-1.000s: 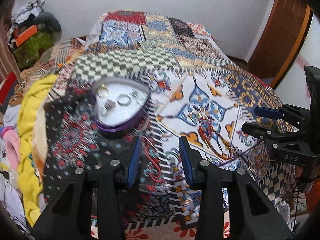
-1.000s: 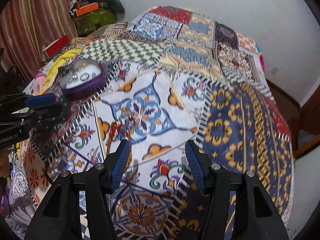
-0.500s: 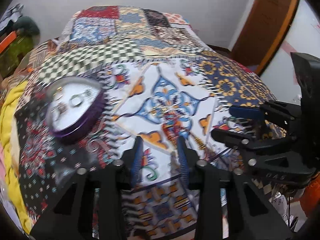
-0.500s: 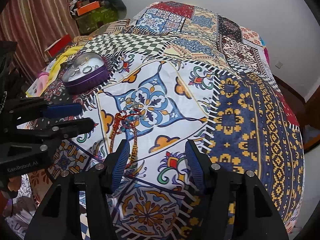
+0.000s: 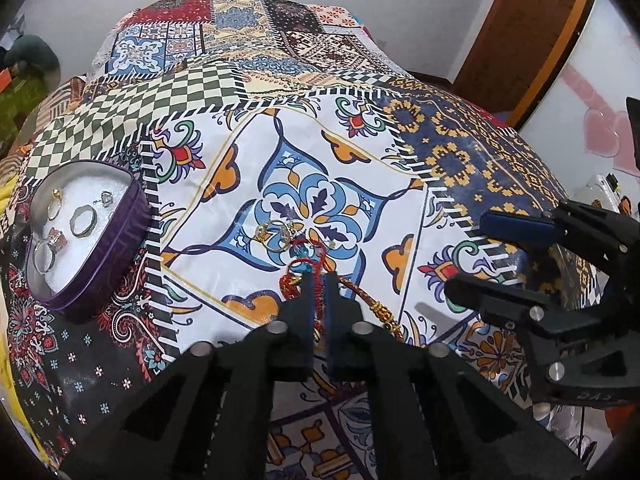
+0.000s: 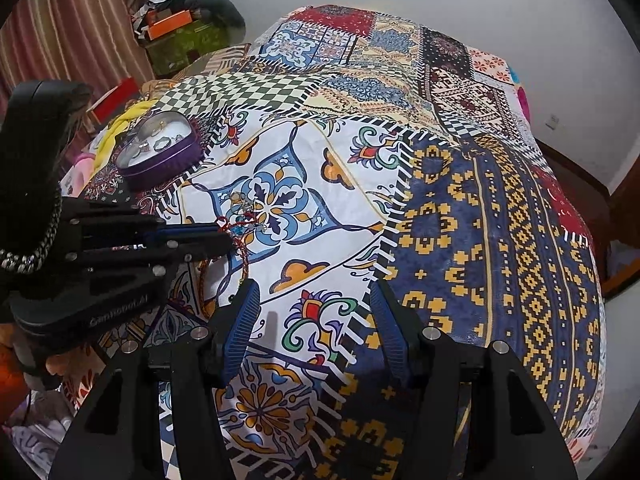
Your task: Organize jewelry
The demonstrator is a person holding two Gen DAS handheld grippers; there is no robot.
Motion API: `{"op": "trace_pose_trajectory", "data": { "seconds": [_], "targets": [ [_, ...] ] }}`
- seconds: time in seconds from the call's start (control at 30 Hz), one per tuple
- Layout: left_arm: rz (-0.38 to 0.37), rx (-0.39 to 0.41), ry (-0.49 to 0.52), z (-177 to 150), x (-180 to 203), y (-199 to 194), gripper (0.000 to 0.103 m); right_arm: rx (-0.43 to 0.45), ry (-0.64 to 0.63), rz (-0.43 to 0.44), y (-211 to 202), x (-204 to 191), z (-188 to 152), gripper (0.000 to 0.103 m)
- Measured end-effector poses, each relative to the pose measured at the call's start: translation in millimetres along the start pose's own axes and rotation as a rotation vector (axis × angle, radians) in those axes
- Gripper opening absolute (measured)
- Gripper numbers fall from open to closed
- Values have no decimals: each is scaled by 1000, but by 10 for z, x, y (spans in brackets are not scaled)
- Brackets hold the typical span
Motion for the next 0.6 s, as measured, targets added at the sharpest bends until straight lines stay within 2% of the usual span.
{"op": "trace_pose_trajectory", "data": {
  "seconds": [0.13,0.4,0.6],
  "targets": [
    [8,42,2,45,-20,-111,0,-1,-5,16,30,-36,9,54],
    [21,163,-63,184,-253,-651,0,-21,-16,47,131,-157,31,54],
    [44,194,-102,140,-460,-901,0,-54,-10,107,187,-281,19,54]
  ]
}}
Point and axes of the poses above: each gripper's, at about its wrist camera, not at the fingertips, and y roughly the way its jaws point, x to its right, z to its top, the point moved 2 cm from there along y, roughly the way its jaws point, and after that the axes turned 7 degrees about x, right-handed, at the moved point
